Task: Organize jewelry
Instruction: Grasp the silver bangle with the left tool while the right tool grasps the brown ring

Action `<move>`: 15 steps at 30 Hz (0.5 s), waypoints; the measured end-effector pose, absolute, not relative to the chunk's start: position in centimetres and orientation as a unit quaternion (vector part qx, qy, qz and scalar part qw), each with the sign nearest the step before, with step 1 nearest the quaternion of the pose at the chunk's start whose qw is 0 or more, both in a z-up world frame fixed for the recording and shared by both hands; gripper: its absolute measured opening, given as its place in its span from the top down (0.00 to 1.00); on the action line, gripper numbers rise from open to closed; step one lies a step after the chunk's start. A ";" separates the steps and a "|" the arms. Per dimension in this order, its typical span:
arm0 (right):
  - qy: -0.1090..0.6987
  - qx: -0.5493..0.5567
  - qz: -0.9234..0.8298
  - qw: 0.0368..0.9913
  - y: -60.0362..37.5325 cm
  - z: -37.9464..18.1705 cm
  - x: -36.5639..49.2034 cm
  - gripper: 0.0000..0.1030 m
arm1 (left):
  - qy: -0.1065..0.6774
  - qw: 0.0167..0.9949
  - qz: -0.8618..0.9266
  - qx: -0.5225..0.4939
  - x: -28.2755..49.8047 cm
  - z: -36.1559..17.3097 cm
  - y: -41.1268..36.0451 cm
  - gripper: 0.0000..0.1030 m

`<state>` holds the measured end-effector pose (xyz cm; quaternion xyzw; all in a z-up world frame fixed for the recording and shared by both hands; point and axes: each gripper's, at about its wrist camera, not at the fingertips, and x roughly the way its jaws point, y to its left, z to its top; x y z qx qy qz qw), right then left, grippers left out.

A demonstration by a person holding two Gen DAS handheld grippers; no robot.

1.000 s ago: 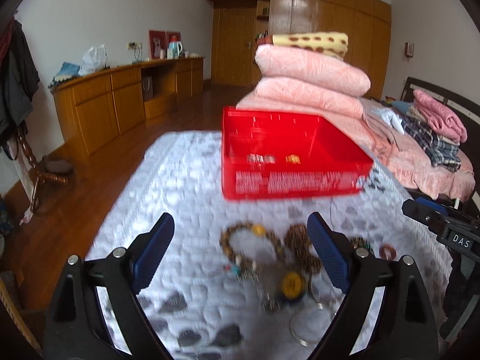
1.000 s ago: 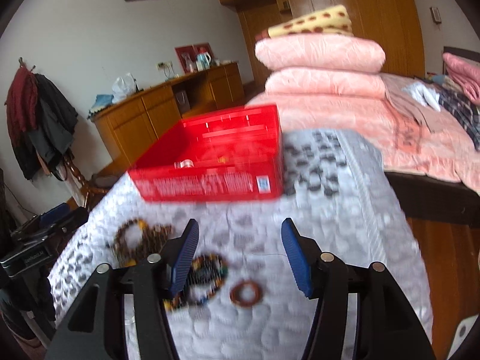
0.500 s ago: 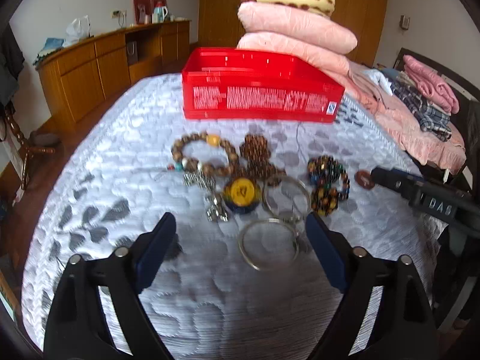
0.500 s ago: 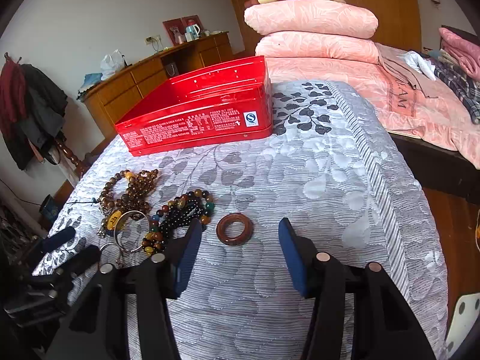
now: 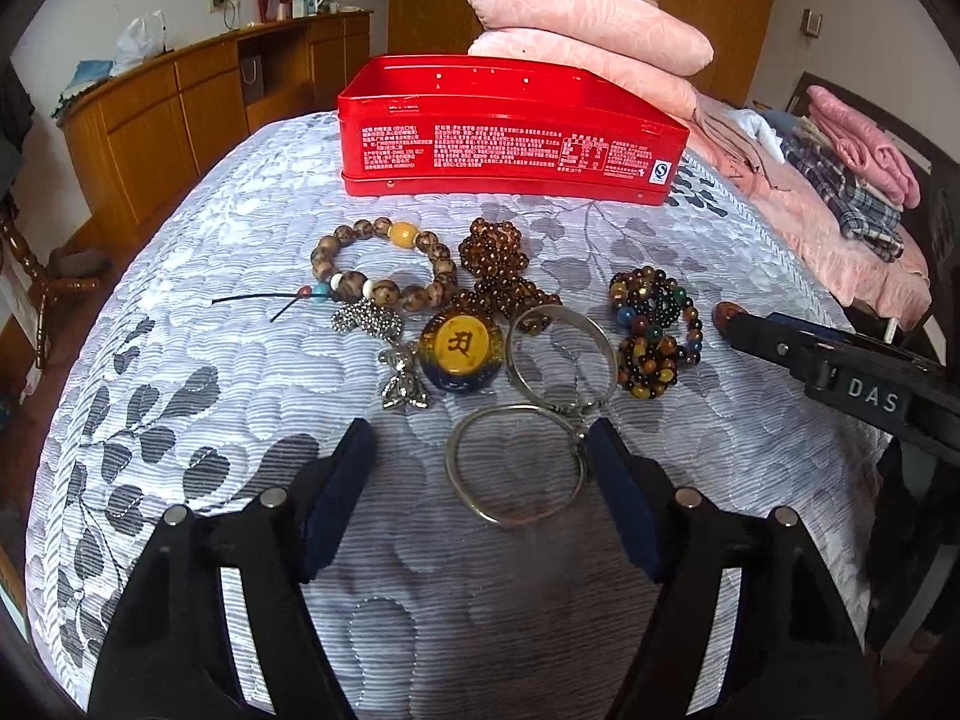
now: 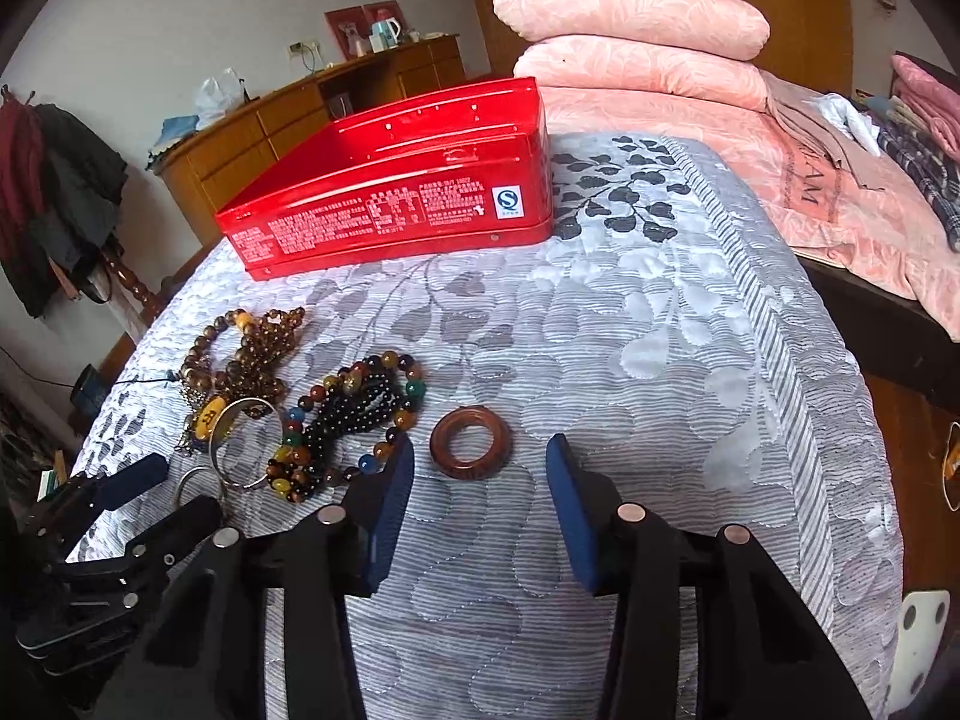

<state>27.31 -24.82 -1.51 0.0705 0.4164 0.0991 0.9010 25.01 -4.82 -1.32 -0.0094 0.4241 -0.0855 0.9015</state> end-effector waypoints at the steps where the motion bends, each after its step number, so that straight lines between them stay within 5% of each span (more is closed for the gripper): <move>1: 0.418 0.069 0.099 0.901 -24.7 -1.5 27.4 0.56 | 0.427 0.900 -0.092 -0.015 25.0 -1.3 -4.8 0.32; 8: 0.422 0.059 0.097 0.899 -24.2 -1.6 27.8 0.56 | 0.428 0.899 -0.096 -0.002 24.8 -1.5 -5.4 0.30; 15: 0.424 0.054 0.094 0.899 -23.9 -1.7 28.1 0.58 | 0.420 0.903 -0.086 -0.001 24.9 -1.4 -4.9 0.54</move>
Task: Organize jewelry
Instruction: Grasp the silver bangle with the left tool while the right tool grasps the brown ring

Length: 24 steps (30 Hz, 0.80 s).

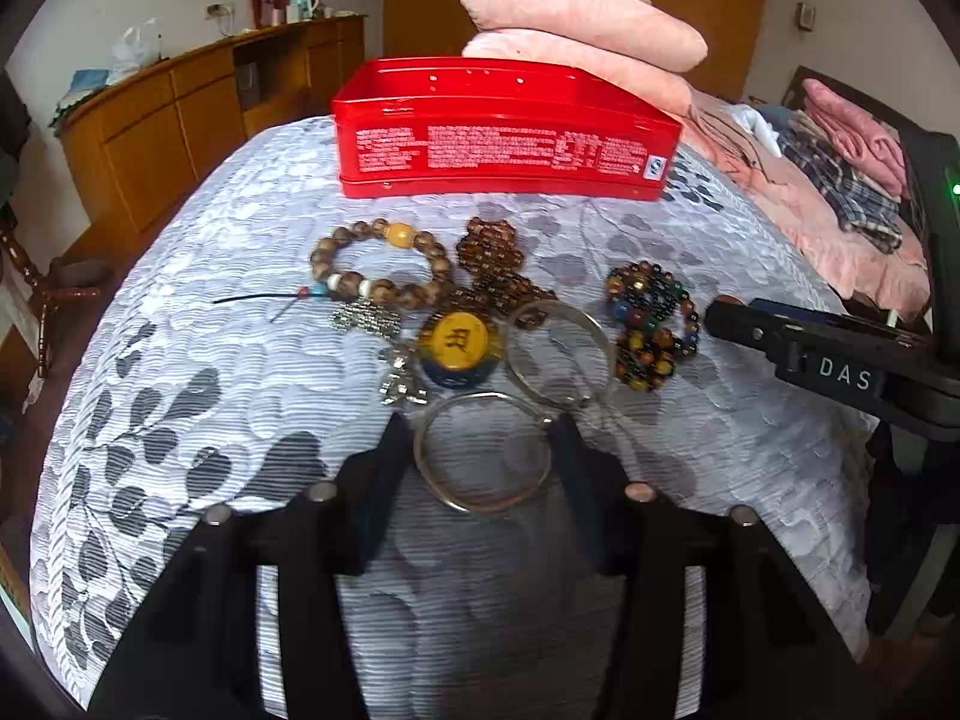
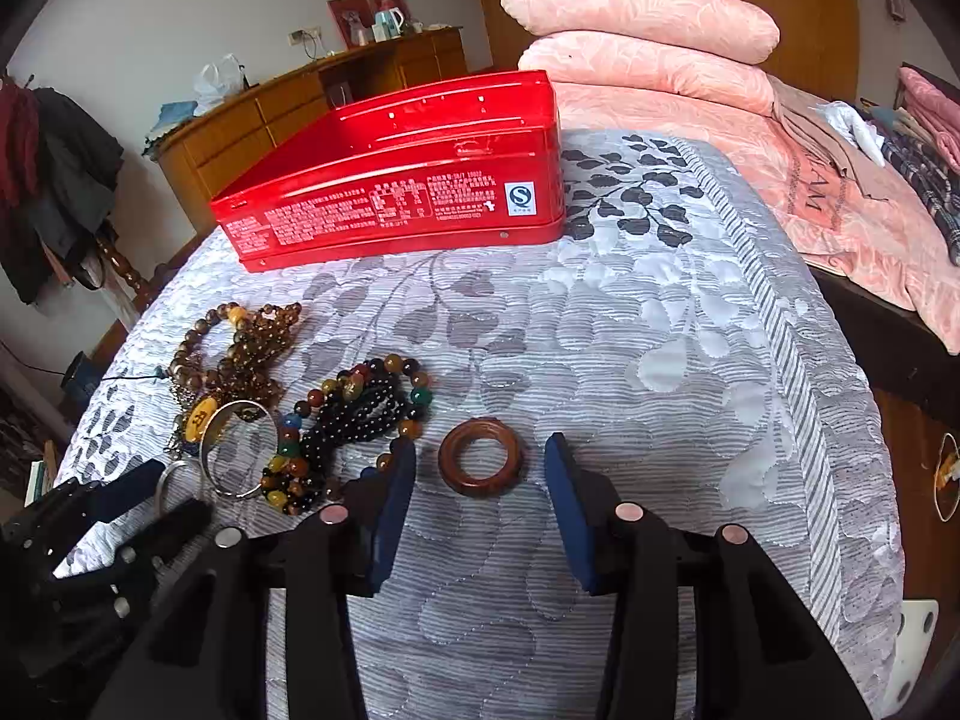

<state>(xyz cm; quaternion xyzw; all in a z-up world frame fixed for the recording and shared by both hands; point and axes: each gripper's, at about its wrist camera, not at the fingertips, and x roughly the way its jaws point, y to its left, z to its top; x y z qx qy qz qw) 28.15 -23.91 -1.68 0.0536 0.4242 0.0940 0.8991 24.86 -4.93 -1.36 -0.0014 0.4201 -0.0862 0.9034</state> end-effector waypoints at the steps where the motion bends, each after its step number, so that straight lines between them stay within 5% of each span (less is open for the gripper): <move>1: 0.424 0.052 0.093 0.899 -23.9 -1.7 28.2 0.58 | 0.420 0.903 -0.087 -0.004 24.9 -1.3 -4.7 0.54; 24: 0.427 0.025 0.081 0.900 -23.0 -1.6 28.5 0.71 | 0.374 0.923 -0.070 -0.052 26.8 1.8 -1.8 0.55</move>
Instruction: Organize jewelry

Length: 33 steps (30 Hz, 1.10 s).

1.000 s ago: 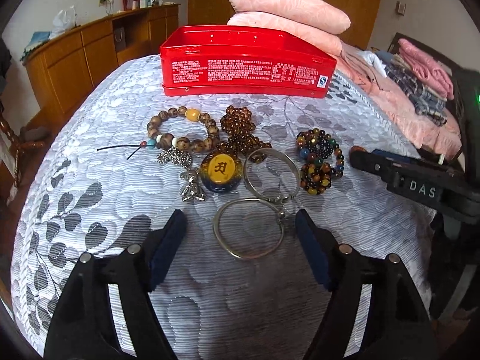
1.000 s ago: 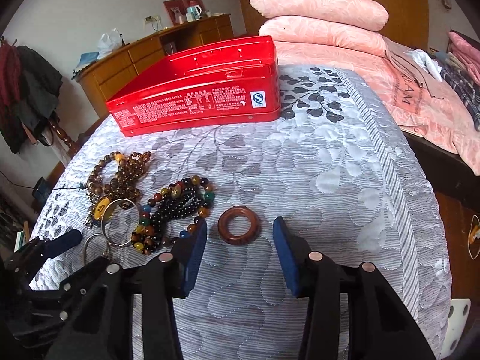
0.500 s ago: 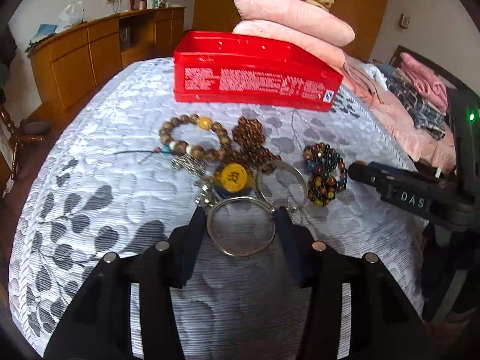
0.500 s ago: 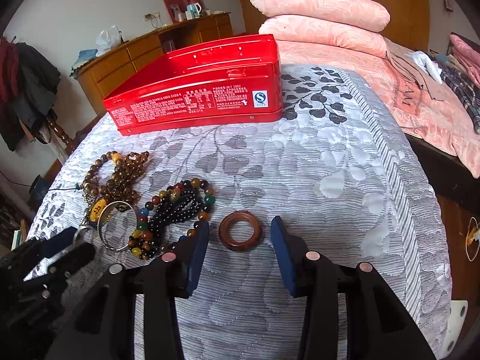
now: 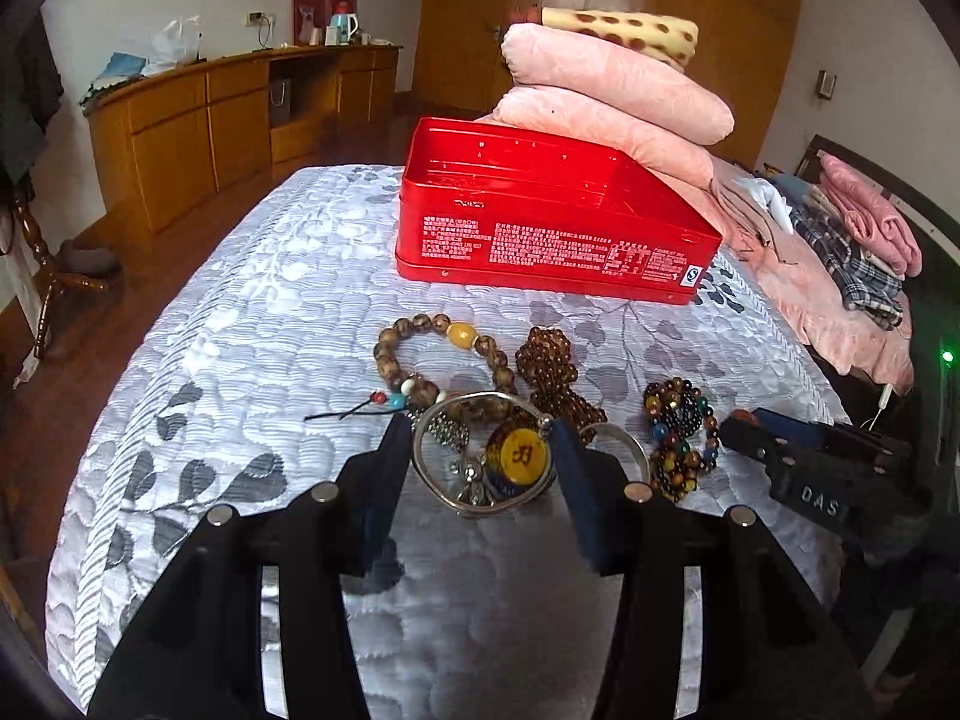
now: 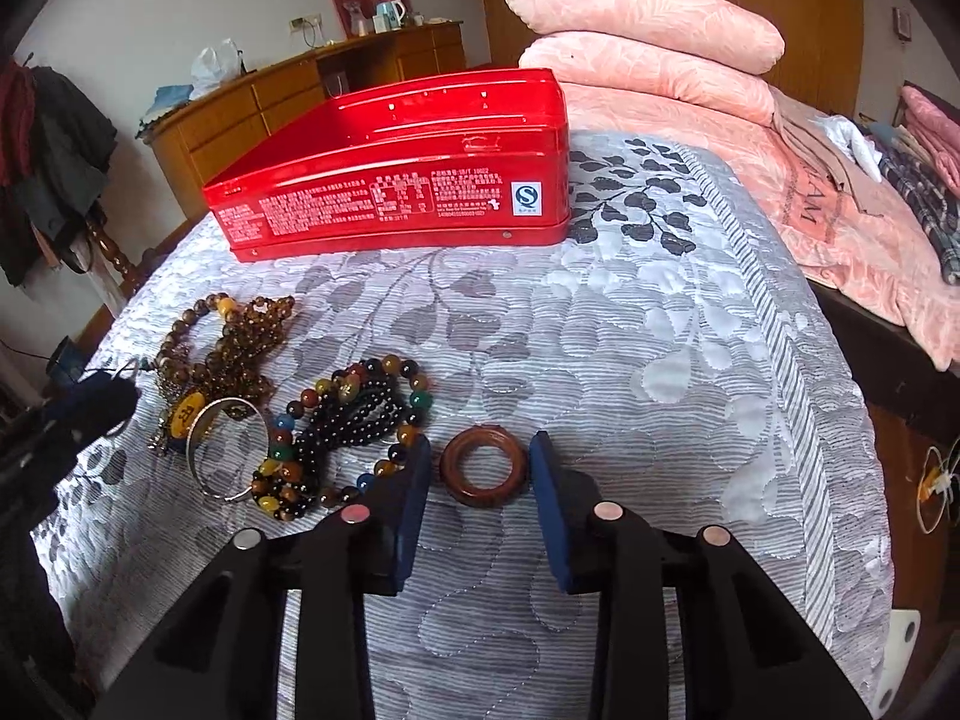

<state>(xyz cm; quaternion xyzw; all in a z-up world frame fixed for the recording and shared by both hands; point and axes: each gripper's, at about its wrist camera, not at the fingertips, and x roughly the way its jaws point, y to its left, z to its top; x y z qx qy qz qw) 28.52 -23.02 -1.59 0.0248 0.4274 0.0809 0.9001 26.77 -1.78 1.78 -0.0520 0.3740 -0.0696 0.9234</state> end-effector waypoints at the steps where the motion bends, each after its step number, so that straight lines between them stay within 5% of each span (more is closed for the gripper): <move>1: 0.427 0.022 0.080 0.900 -22.9 -1.6 28.5 0.71 | 0.375 0.923 -0.070 -0.052 27.0 1.7 -1.8 0.55; 5: 0.426 0.018 0.078 0.901 -22.8 -1.6 28.4 0.71 | 0.379 0.921 -0.071 -0.052 27.4 1.3 -1.8 0.55; 7: 0.424 0.019 0.077 0.902 -22.9 -1.3 28.1 0.71 | 0.382 0.919 -0.076 -0.055 27.5 1.3 -1.7 0.90; 12: 0.418 0.021 0.081 0.904 -22.8 -0.8 27.8 0.72 | 0.391 0.914 -0.084 -0.070 27.9 0.9 -1.2 0.92; 14: 0.419 0.020 0.083 0.904 -22.7 -0.8 27.7 0.72 | 0.399 0.910 -0.087 -0.074 27.7 0.6 -1.1 0.87; 18: 0.425 0.025 0.083 0.901 -22.8 -1.4 27.8 0.72 | 0.387 0.915 -0.085 -0.070 26.4 0.9 -1.0 0.49; 28: 0.424 0.039 0.092 0.900 -23.2 -1.5 27.8 0.72 | 0.400 0.911 -0.094 -0.043 26.8 0.3 -3.6 0.44; 33: 0.425 0.036 0.088 0.900 -23.8 -1.5 27.6 0.72 | 0.399 0.909 -0.116 -0.042 26.1 0.6 -5.3 0.49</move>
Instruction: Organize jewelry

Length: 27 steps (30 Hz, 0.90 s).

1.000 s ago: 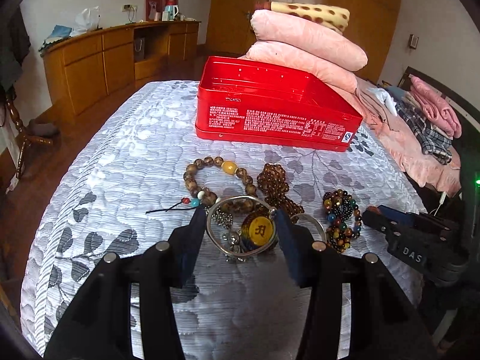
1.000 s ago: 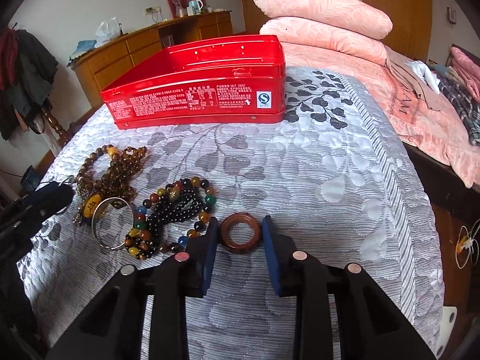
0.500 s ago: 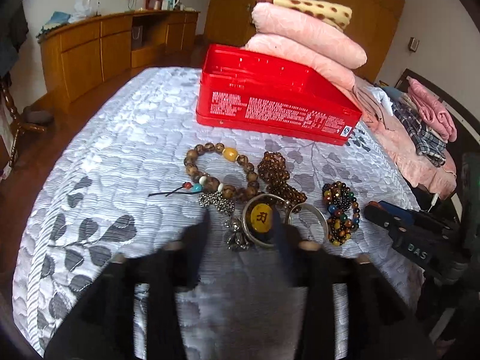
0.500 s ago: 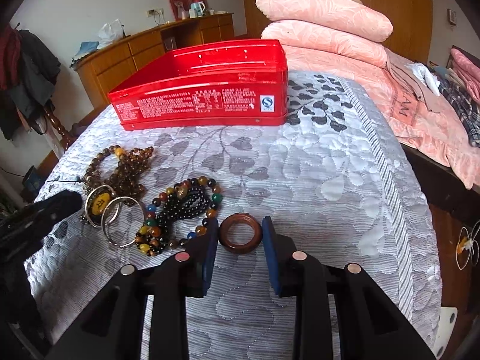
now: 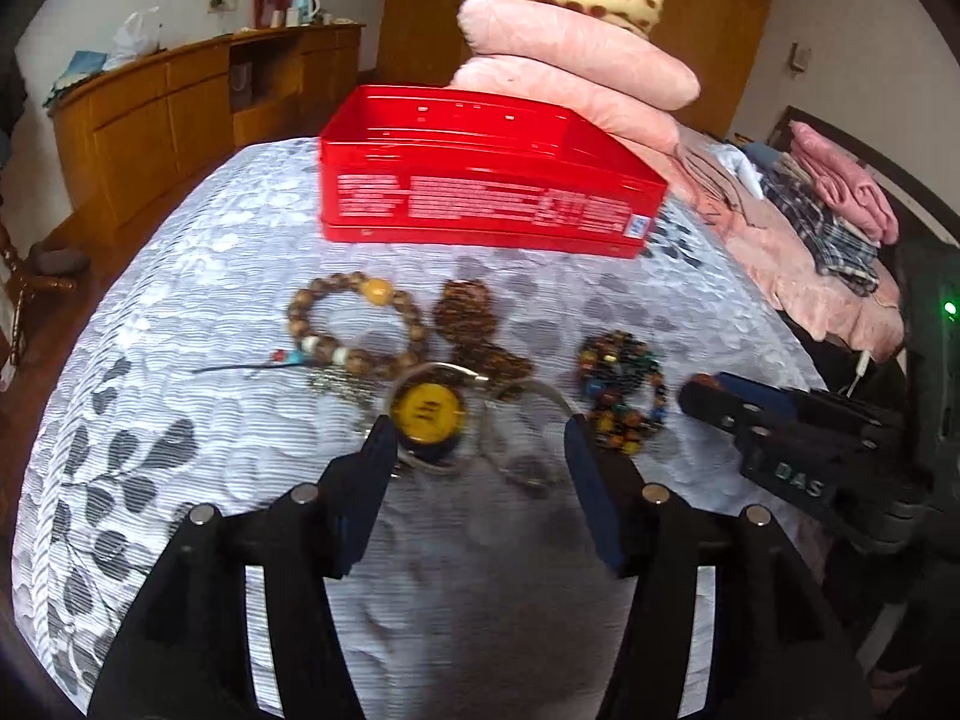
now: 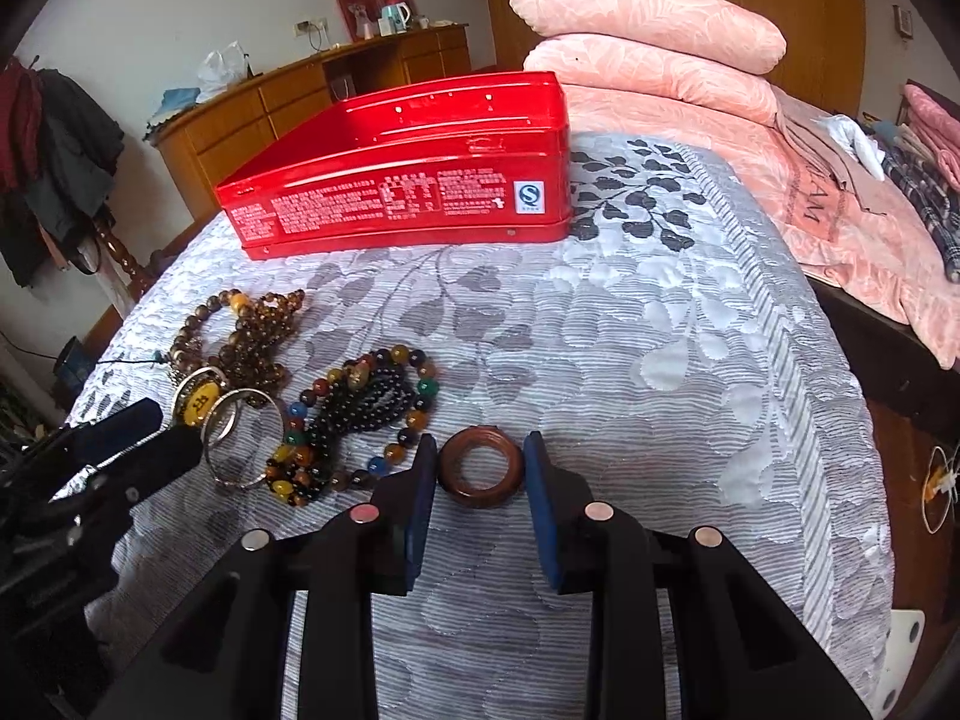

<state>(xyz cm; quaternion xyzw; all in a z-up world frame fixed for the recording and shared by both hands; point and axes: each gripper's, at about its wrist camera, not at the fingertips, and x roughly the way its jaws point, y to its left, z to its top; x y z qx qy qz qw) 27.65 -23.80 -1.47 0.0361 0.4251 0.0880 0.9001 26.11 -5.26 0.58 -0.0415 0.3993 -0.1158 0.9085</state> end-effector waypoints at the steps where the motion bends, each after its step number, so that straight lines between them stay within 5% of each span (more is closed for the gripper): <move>1: 0.425 0.040 0.086 0.900 -24.2 -1.5 27.6 0.72 | 0.401 0.907 -0.121 -0.042 26.1 0.5 -5.6 0.52; 13: 0.419 0.068 0.098 0.900 -25.8 -1.5 27.3 0.72 | 0.423 0.900 -0.108 -0.006 27.7 -0.7 -8.6 0.53; 19: 0.417 0.085 0.108 0.898 -26.3 -1.6 27.4 0.72 | 0.435 0.895 -0.100 0.003 28.5 -1.1 -9.5 0.44; 26: 0.417 0.095 0.115 0.896 -26.5 -1.6 27.4 0.72 | 0.432 0.896 -0.101 0.003 28.4 -0.9 -9.6 0.52; 27: 0.417 0.096 0.115 0.896 -26.6 -1.6 27.4 0.72 | 0.431 0.897 -0.102 -0.001 28.3 -0.9 -9.5 0.60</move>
